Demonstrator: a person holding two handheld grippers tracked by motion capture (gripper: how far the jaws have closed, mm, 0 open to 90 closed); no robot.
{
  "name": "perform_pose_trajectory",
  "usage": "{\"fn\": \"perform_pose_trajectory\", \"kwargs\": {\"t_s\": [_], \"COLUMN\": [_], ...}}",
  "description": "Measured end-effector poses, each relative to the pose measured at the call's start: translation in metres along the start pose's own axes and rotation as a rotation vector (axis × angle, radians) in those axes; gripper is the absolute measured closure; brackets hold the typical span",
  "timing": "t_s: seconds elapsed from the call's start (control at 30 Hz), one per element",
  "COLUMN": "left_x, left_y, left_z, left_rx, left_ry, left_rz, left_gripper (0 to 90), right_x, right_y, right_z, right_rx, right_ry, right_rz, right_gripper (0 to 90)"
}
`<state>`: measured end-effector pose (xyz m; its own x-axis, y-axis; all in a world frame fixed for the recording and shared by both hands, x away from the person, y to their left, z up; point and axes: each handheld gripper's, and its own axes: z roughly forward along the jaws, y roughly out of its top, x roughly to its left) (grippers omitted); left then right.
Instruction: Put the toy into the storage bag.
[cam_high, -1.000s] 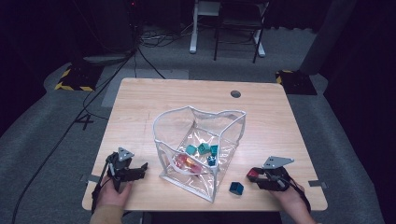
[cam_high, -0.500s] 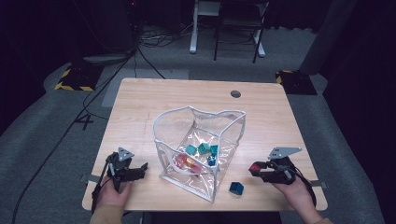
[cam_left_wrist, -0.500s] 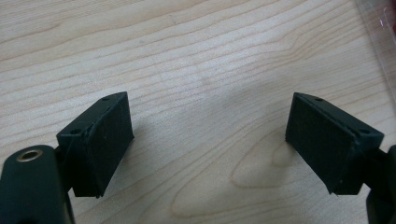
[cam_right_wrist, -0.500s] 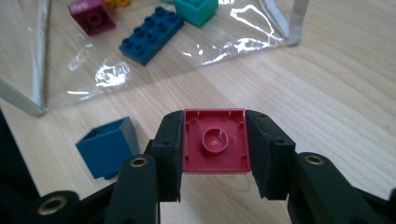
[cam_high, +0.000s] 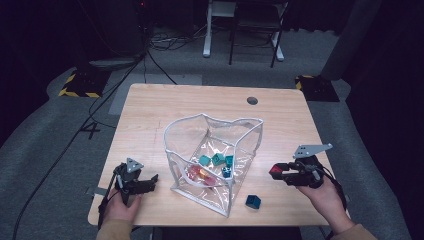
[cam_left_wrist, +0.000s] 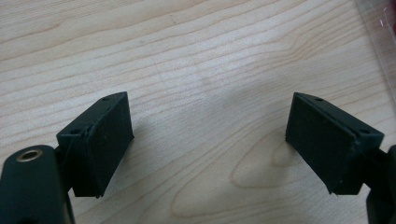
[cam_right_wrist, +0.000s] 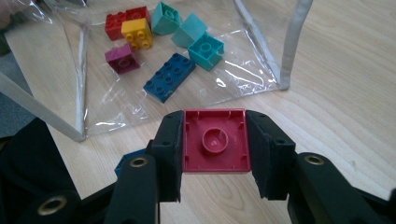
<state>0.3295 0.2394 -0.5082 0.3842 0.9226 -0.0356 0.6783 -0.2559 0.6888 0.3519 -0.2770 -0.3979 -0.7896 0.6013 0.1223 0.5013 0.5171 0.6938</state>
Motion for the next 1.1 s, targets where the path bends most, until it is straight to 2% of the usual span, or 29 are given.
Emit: {"fn": "perform_pose_trajectory", "kwargs": {"t_s": [0.23,0.4,0.57,0.9,1.1], "left_x": [0.000,0.000,-0.001,-0.002,-0.001], "left_y": [0.000,0.000,0.000,-0.001,-0.001], "left_z": [0.000,0.000,0.000,-0.001,-0.001], "left_rx": [0.000,-0.001,-0.002,0.001,0.001], "left_ry": [0.000,0.001,0.001,0.000,-0.001], "left_rz": [0.000,0.000,-0.001,0.004,0.004], "left_gripper": [15.1,15.1,15.1,15.2,15.1], "right_x": [0.003,0.006,0.014,0.022,0.018], "right_y": [0.017,0.036,0.058,0.109,0.138], "right_z": [-0.012,-0.023,-0.031,-0.034,-0.031], "right_rx": [-0.023,-0.043,-0.053,-0.065,-0.068], "right_ry": [-0.004,0.005,0.003,0.031,0.063], "right_rz": [-0.027,-0.050,-0.103,-0.165,-0.158], "right_gripper": [59.2,59.1,59.1,59.1,59.1]}}
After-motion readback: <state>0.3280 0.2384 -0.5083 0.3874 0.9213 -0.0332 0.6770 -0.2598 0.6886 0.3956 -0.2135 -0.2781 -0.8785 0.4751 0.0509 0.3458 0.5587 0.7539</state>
